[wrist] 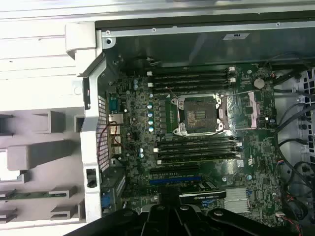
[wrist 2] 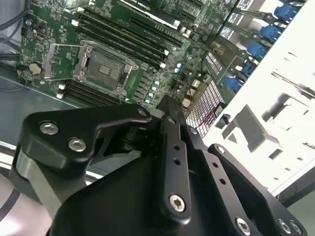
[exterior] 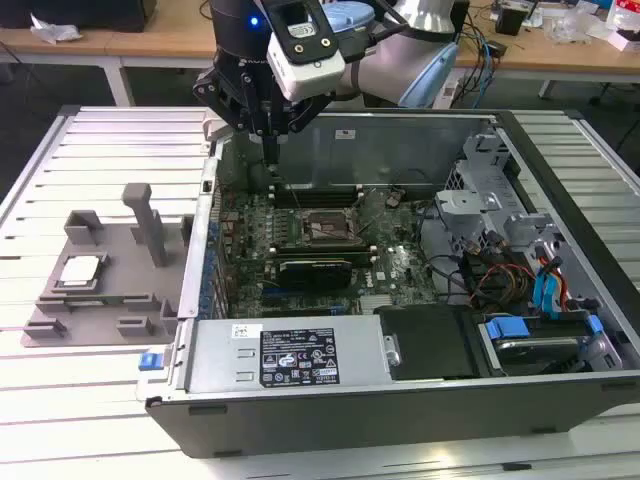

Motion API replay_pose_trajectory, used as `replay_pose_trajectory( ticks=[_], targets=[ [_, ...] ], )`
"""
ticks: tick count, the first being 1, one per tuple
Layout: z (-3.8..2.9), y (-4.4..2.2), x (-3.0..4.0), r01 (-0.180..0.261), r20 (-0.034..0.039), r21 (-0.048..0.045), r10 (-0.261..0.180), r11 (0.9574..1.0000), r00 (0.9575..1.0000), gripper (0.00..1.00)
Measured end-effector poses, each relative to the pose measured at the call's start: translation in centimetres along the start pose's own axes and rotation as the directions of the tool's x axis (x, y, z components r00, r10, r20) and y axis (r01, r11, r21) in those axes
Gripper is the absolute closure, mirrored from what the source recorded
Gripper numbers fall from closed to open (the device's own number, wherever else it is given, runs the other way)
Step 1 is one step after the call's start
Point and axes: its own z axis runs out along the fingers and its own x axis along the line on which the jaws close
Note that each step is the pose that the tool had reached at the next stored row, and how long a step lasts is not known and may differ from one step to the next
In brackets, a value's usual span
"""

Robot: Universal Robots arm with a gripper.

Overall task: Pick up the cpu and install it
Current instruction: 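Reach for the cpu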

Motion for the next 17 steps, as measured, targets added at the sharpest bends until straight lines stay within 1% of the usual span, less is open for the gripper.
replay_pose_trajectory(
  ticks=[11,17],
  targets=[
    [0.00,0.00,0.02,0.000,0.0001,-0.0001,0.000,1.0000,1.0000,0.89],
    [-0.02,-0.04,0.52,0.000,0.0000,0.0000,0.000,1.0000,1.0000,0.89]
  ],
)
